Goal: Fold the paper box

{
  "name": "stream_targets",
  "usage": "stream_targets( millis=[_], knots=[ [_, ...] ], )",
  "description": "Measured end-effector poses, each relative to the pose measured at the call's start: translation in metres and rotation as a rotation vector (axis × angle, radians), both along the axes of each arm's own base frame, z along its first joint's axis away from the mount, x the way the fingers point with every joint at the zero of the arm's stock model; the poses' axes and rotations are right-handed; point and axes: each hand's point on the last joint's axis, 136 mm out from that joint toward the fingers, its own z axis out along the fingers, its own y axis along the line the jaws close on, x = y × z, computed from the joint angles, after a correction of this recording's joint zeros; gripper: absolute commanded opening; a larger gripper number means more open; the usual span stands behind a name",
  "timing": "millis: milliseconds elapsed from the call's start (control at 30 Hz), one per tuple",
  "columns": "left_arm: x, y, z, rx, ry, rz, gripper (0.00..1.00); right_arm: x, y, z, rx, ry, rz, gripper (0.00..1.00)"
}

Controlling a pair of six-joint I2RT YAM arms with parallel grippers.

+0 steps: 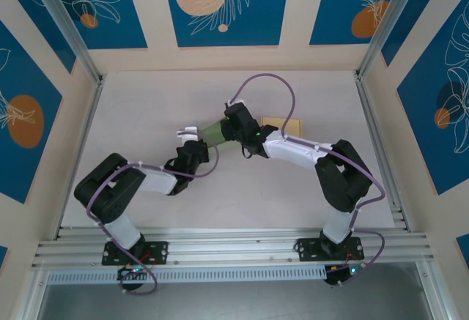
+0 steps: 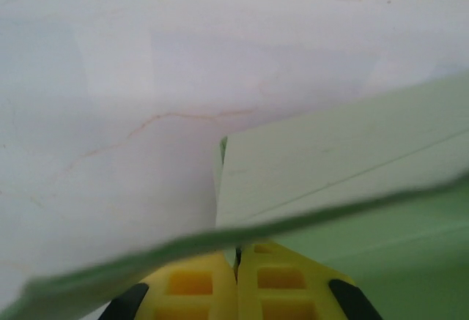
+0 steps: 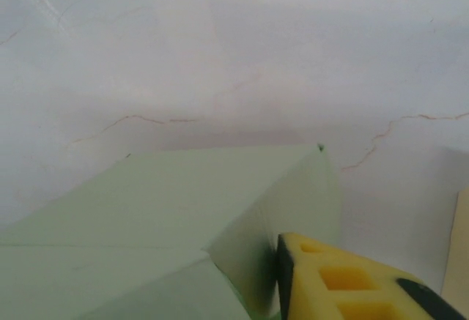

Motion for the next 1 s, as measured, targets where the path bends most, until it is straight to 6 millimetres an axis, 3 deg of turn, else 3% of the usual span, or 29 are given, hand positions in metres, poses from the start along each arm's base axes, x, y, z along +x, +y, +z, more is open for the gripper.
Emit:
stream_targets(
  millis=[233, 533, 867, 1000],
  knots=[
    [-0.008, -0.011, 0.000, -0.004, 0.020, -0.048, 0.00, -0.025, -0.015, 0.002, -0.057, 0.060, 0.060, 0.51],
    [-0.010, -0.028, 0.005, -0.020, 0.035, -0.106, 0.00, -0.041, -0.061, 0.022, -0.026, 0.071, 0.083, 0.63],
    [-0.010, -0.031, 0.025, 0.011, 0.080, -0.115, 0.00, -0.068, -0.095, -0.001, -0.025, 0.094, 0.113, 0.65],
    [-0.011, -0.031, 0.029, 0.030, 0.111, -0.119, 0.00, -0.075, -0.105, -0.020, -0.024, 0.096, 0.130, 0.65]
  ],
)
